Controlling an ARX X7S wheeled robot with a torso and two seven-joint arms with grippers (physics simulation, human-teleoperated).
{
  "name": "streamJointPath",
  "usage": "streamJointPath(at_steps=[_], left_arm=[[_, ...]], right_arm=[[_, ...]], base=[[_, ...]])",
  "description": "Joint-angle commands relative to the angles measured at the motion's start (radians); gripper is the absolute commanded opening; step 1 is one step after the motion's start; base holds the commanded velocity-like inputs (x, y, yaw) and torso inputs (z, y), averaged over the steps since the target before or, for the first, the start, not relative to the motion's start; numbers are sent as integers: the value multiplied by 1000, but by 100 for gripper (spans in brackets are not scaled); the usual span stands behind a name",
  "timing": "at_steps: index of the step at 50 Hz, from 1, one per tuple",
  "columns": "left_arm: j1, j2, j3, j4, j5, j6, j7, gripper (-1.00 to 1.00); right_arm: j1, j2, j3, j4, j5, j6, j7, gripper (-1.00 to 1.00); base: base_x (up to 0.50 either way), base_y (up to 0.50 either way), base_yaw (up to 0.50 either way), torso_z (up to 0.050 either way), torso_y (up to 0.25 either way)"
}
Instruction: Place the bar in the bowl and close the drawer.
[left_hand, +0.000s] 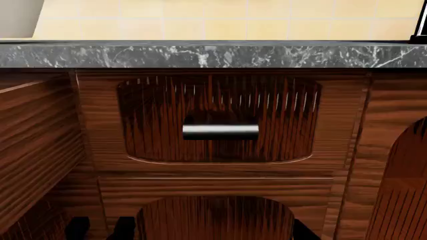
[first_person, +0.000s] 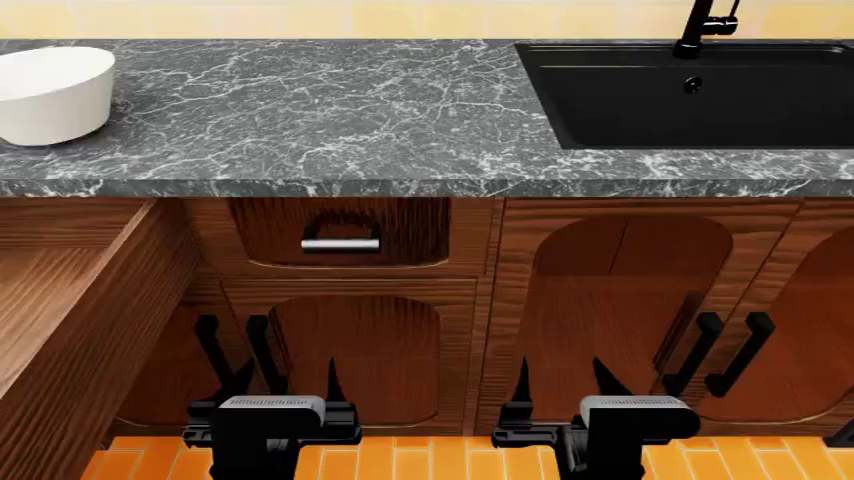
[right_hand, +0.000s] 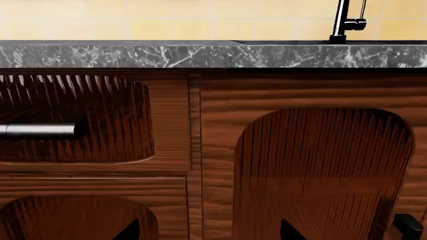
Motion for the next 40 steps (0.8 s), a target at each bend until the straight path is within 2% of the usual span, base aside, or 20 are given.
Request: streamJointPath(at_steps=[1,11,25,30,35,40], left_arm=[[4,-16,21,8,-11,2,-20,100],[45,-47,68,90,-30,6,-59,100],[50,-96,87,261,-65,-141,-69,100],[15,-141,80,448,-79,-341,-62,100],[-93,-182,27,665,-198,-681,-36,100],[-275,-232,-24,855,-294,-1035,-36,100]], right_arm=[[-4,16,-14,-8,22,6,19,100],[-45,52,-15,-115,71,44,63,100],[-61,94,-28,-284,70,148,111,100],[-36,140,-20,-493,81,347,115,100],[22,198,-30,-688,88,571,94,100],[153,234,30,-857,167,872,71,100]], base=[[0,0,0,0,0],[0,0,0,0,0],[0,0,0,49,0],[0,0,0,50,0],[0,0,0,50,1],[0,0,0,50,1]])
